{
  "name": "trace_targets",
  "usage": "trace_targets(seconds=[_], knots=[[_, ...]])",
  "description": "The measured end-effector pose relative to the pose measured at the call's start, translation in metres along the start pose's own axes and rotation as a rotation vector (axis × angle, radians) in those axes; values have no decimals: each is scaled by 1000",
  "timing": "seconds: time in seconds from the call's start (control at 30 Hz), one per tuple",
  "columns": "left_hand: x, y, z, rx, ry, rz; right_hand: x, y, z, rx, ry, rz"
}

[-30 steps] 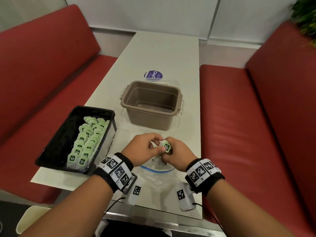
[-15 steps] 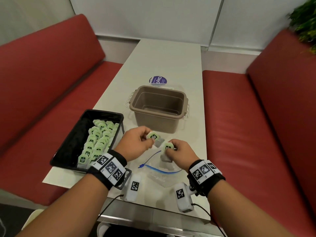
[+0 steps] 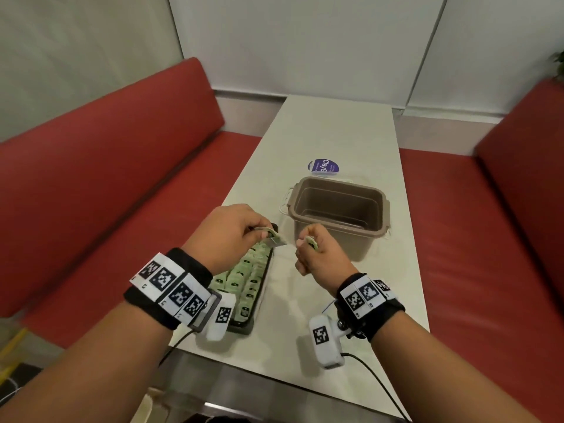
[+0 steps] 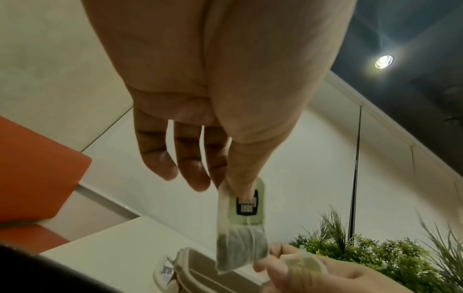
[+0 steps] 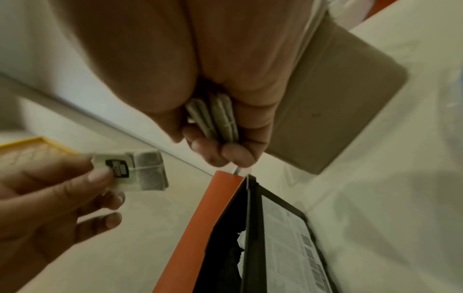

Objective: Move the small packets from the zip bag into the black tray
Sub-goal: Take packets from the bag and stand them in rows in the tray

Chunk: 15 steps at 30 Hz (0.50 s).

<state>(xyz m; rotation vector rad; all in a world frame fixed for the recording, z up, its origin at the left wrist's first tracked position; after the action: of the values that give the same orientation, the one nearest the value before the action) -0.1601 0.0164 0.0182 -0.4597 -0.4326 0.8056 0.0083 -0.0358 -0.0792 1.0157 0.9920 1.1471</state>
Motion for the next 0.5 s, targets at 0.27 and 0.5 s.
trace_targets(seconds=[0.27,0.5], knots=[[-3,40,35,-110,73,10,17,66,-52,-280,-51,275],[3,81,37,123,284,19,37,46,-84,-522,-52,132]])
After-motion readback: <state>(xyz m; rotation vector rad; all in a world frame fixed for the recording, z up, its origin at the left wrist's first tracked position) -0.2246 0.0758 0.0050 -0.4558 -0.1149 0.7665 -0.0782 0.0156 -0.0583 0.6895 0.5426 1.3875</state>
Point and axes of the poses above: each hand's wrist, its own x-axis towards the middle knuckle, its own z-axis out of the back of the hand, y = z × x, the point moved 6 cm from there along x, towards the middle knuckle, and after that the axes turned 8 degrees about -x, right-handed, at the moved point
